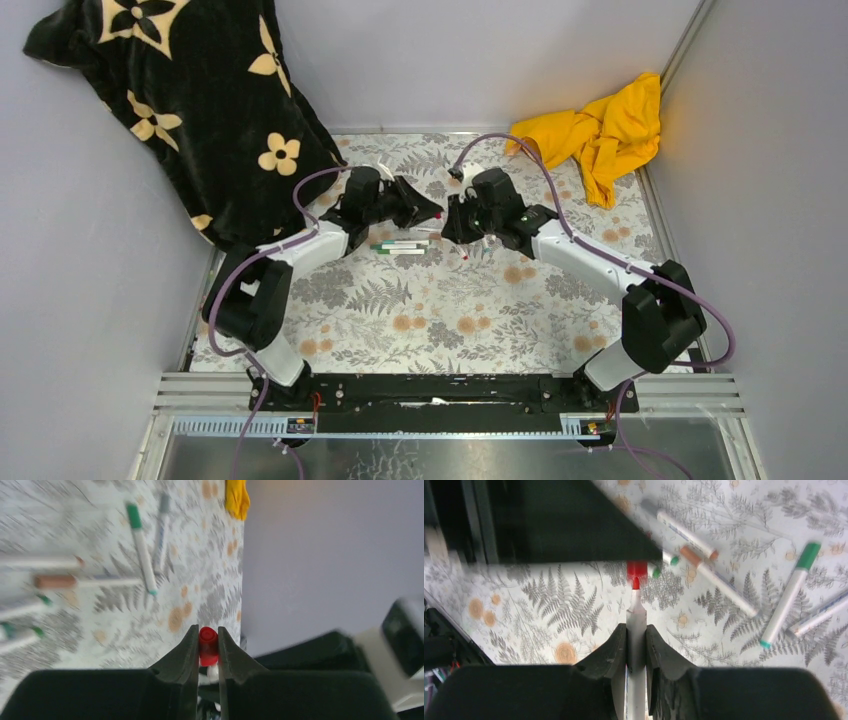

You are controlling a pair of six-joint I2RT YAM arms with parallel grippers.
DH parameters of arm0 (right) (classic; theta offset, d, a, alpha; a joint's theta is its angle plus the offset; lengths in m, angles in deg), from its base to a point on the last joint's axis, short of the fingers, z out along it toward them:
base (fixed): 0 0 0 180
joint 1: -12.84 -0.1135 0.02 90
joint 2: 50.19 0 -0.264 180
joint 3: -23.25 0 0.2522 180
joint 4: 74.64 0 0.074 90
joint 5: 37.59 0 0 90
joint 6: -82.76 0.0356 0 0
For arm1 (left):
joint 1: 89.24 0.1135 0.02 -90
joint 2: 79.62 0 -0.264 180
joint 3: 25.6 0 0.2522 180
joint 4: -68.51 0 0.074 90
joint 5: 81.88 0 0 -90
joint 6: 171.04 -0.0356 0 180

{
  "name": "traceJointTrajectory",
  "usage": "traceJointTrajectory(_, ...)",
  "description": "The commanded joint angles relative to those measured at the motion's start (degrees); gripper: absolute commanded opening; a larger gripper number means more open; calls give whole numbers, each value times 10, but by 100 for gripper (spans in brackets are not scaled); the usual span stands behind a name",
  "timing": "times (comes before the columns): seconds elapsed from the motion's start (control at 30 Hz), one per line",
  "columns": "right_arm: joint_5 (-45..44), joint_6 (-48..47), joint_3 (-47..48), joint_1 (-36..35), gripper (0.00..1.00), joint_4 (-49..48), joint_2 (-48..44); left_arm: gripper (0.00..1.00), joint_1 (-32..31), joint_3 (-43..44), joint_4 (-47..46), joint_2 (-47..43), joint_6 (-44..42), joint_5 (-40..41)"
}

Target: Open the pen caps

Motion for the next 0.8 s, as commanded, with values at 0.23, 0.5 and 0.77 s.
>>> traceJointTrajectory(0.23, 9, -3, -70, 1, 0, 43, -49, 0, 109, 62, -10, 70, -30, 23)
traceJointTrajectory(0.5, -137, -10, -35, 39, 0, 86, -45, 0, 103, 156, 186, 105, -179, 121)
traceJointTrajectory(0.77, -201, -3, -53, 137, 0, 44, 28, 2, 91, 253, 330, 200, -283, 246)
